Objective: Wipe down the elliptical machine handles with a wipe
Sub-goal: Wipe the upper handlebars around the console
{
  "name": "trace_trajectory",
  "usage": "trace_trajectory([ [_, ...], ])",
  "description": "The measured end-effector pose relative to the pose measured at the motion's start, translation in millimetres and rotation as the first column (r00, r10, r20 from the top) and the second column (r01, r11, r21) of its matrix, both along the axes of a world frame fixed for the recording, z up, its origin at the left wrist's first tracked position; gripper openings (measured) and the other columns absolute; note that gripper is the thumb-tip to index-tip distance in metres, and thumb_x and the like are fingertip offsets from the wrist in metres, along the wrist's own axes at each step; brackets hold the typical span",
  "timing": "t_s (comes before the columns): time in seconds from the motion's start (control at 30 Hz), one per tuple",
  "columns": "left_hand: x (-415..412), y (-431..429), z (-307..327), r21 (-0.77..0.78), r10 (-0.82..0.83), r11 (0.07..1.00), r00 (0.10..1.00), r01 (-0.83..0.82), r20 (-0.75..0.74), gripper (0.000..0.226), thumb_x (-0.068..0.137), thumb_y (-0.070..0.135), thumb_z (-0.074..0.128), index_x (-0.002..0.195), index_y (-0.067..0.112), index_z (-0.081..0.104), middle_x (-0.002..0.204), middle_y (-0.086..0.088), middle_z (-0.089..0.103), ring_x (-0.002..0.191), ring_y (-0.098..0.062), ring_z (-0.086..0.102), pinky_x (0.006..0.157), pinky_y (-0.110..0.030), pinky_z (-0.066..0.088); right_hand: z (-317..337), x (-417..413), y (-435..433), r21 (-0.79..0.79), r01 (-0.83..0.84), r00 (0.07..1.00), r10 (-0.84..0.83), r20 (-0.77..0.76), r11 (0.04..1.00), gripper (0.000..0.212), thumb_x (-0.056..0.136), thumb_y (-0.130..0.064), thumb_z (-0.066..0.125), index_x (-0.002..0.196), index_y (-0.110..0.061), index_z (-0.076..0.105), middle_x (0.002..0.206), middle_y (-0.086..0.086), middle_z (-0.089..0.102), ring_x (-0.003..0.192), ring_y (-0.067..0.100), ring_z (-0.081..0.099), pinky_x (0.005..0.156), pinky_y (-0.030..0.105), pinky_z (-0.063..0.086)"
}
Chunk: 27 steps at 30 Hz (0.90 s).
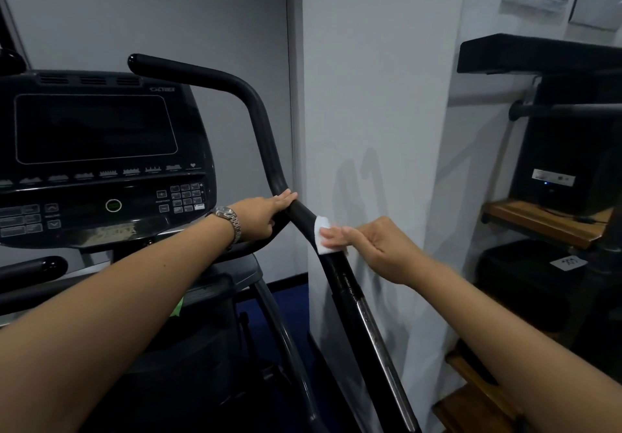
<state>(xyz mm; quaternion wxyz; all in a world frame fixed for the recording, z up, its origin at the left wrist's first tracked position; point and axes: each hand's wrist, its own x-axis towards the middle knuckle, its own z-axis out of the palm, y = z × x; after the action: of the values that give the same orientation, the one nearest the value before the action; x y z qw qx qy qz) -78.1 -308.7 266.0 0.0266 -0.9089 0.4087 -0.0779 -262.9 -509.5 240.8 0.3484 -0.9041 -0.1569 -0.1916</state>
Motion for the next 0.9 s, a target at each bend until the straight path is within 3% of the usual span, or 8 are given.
trace_trajectory([
  [0.1,-1,0,1,0.000,0.005,1.000,1.000,-0.005,-0.002,0.080,0.085,0.004,0.043,0.149,0.032,0.005,0.156,0.014,0.005,0.092,-0.020,0.061,0.083,-0.036,0.051,-7,7,19,-0.336,0.074,0.996,-0.051,0.077,0.939,0.057,0.095,-0.054,0.020,0.117,-0.031,0.068,0.136,-0.003,0.055,0.119,0.015,0.059,0.096,0.038,0.047],
  [0.17,-1,-1,2,0.004,0.007,1.000,1.000,-0.007,-0.001,0.080,0.085,0.004,0.043,0.149,0.032,0.005,0.156,0.013,0.006,0.096,-0.020,0.061,0.085,-0.037,0.051,-12,7,16,-0.385,0.064,0.996,-0.035,0.081,0.921,0.063,0.093,-0.056,0.014,0.118,-0.032,0.066,0.136,-0.004,0.056,0.116,0.023,0.061,0.092,0.043,0.048],
  [0.3,-1,0,1,0.003,0.005,1.000,1.000,-0.005,0.003,0.080,0.084,0.004,0.043,0.149,0.031,0.004,0.157,0.013,0.006,0.094,-0.019,0.061,0.083,-0.035,0.052,-4,3,0,-0.235,0.101,0.990,-0.075,0.116,0.967,0.045,0.101,-0.045,0.027,0.114,-0.035,0.068,0.115,-0.006,0.069,0.075,0.017,0.070,0.077,0.034,0.053],
  [0.43,-3,-1,2,-0.004,-0.004,1.000,1.000,0.004,0.007,0.080,0.085,0.003,0.043,0.149,0.031,0.004,0.157,0.012,0.006,0.110,-0.019,0.057,0.091,-0.035,0.048,-6,2,24,-0.386,0.093,0.991,-0.050,0.121,0.918,0.055,0.097,-0.049,0.019,0.120,-0.032,0.066,0.138,0.001,0.053,0.110,0.016,0.063,0.089,0.036,0.048],
  [0.6,-7,-1,4,-0.004,0.002,1.000,1.000,-0.002,0.014,0.080,0.084,0.001,0.043,0.149,0.030,0.005,0.157,0.011,0.008,0.118,-0.018,0.052,0.092,-0.035,0.048,-14,2,0,-0.154,0.093,0.995,-0.085,0.054,0.984,0.056,0.094,-0.062,0.021,0.100,-0.041,0.073,0.097,0.017,0.072,0.061,0.021,0.065,0.066,0.040,0.050],
  [0.73,-10,-2,4,0.005,0.016,1.000,1.000,-0.016,0.018,0.083,0.083,0.000,0.043,0.150,0.030,0.003,0.157,0.010,0.006,0.119,-0.018,0.052,0.092,-0.034,0.048,-16,1,19,-0.206,0.141,0.985,-0.117,0.123,0.968,0.034,0.101,-0.041,0.037,0.115,-0.034,0.068,0.113,0.010,0.069,0.046,0.010,0.054,0.055,0.021,0.042],
  [0.8,-13,-5,5,0.011,0.021,1.000,0.999,-0.021,0.029,0.084,0.083,-0.001,0.043,0.150,0.029,0.003,0.157,0.008,0.006,0.133,-0.016,0.038,0.100,-0.033,0.043,-20,-5,15,-0.184,0.139,0.987,-0.121,0.106,0.973,0.047,0.099,-0.049,0.031,0.118,-0.026,0.068,0.097,0.014,0.072,0.046,0.013,0.051,0.055,0.030,0.046],
  [0.9,-17,-7,6,0.016,0.045,0.999,0.998,-0.045,0.033,0.084,0.083,-0.003,0.044,0.150,0.027,0.003,0.157,0.005,0.009,0.136,-0.017,0.035,0.101,-0.032,0.042,-18,-9,1,-0.006,0.084,0.995,-0.083,0.050,0.996,0.050,0.098,-0.051,0.033,0.098,-0.026,0.077,0.095,-0.007,0.075,0.054,0.018,0.063,0.059,0.040,0.052],
])
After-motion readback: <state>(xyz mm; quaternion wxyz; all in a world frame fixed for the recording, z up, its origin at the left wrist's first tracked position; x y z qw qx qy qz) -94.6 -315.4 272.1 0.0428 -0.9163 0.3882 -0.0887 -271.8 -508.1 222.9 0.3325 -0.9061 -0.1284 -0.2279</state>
